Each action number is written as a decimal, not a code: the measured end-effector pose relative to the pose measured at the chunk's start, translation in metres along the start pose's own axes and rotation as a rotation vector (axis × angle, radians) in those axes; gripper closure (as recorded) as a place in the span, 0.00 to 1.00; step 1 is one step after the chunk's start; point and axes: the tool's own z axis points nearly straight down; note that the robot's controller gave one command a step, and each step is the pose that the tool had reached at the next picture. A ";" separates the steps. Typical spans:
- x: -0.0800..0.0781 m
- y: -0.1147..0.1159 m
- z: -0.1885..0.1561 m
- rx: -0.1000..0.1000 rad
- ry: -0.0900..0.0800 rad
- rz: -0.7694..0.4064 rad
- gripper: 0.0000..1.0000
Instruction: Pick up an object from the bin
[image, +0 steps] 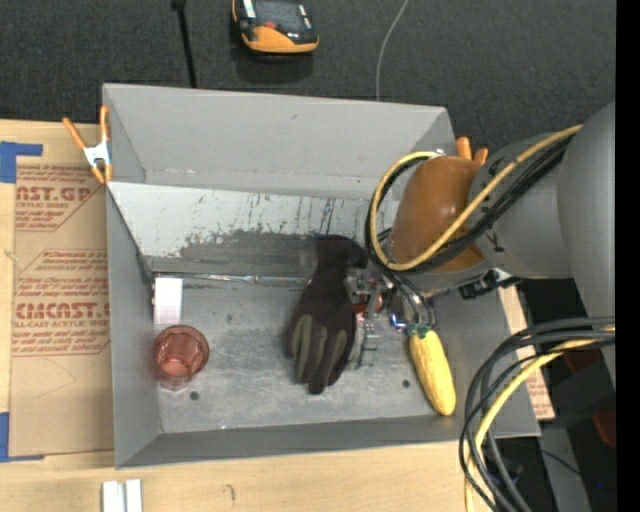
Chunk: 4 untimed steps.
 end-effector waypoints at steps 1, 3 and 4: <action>0.001 0.001 0.002 0.004 -0.004 -0.109 0.00; 0.022 0.049 0.005 0.004 -0.035 -0.403 1.00; 0.022 0.049 0.005 0.004 -0.034 -0.404 1.00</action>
Offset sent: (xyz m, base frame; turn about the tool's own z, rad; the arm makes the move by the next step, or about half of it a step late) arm -0.0506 0.0540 -0.0132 -0.3044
